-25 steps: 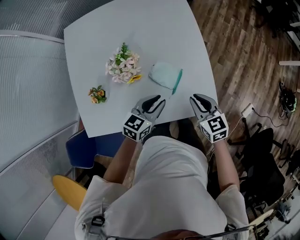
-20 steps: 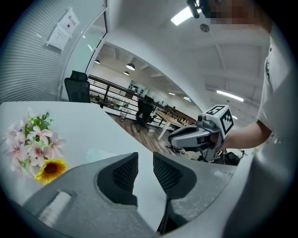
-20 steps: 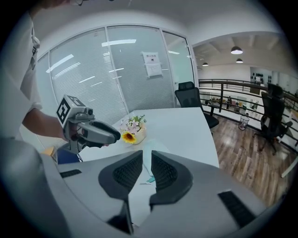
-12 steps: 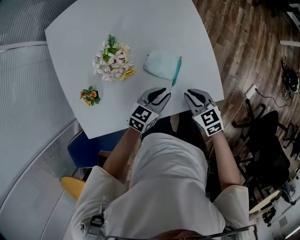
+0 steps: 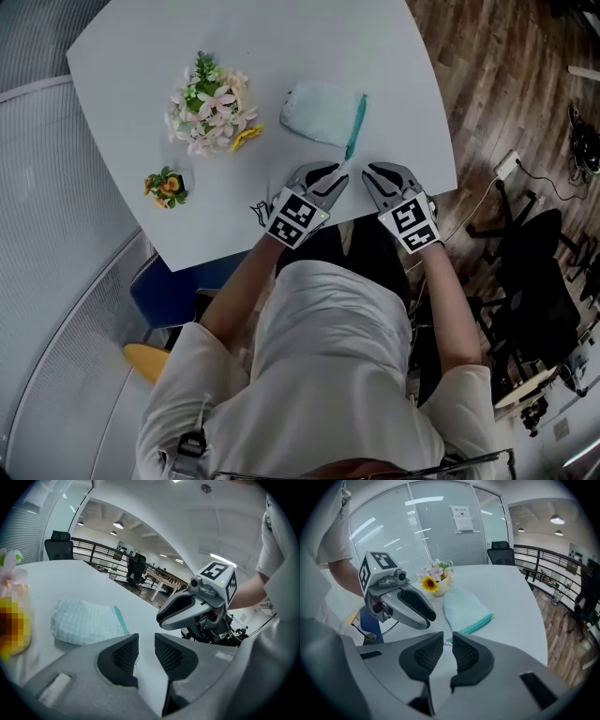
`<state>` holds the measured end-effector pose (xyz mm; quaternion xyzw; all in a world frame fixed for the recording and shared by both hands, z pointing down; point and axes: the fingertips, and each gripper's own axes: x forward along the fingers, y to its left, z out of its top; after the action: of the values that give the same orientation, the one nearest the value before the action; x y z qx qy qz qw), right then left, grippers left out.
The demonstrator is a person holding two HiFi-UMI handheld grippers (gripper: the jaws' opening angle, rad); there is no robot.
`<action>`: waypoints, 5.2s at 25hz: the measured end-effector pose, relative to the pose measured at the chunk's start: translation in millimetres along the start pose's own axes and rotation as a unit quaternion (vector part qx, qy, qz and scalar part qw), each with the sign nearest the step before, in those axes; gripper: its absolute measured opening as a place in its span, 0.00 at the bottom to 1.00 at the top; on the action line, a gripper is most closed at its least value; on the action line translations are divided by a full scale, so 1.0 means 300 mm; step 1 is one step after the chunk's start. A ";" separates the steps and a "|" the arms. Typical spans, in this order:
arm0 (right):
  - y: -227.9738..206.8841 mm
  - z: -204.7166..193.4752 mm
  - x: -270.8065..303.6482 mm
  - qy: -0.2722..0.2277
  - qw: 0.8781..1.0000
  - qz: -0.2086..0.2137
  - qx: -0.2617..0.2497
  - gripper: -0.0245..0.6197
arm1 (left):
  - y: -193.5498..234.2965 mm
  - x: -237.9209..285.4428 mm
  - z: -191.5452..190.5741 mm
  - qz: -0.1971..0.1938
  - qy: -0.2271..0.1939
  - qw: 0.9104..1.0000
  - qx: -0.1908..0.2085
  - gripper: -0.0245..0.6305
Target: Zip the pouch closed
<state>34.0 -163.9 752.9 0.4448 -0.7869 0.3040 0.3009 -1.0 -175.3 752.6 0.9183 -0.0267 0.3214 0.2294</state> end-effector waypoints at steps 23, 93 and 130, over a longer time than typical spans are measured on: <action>-0.009 -0.163 0.278 0.099 0.980 0.076 -0.153 0.16 | 0.096 0.177 -0.216 0.032 0.080 0.996 0.011 0.11; -0.217 -0.180 0.068 0.134 0.985 -0.004 -0.111 0.14 | 0.042 -0.099 -0.271 0.114 0.035 0.985 -0.125 0.16; 0.162 0.311 -0.974 -0.197 0.974 -0.108 -0.040 0.08 | -0.474 -0.755 0.389 0.186 -0.209 0.960 -0.027 0.12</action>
<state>95.8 -62.1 466.2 0.5657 -0.7896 0.1446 0.1885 -84.8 -121.8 478.4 0.9372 -0.2532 0.1587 0.1796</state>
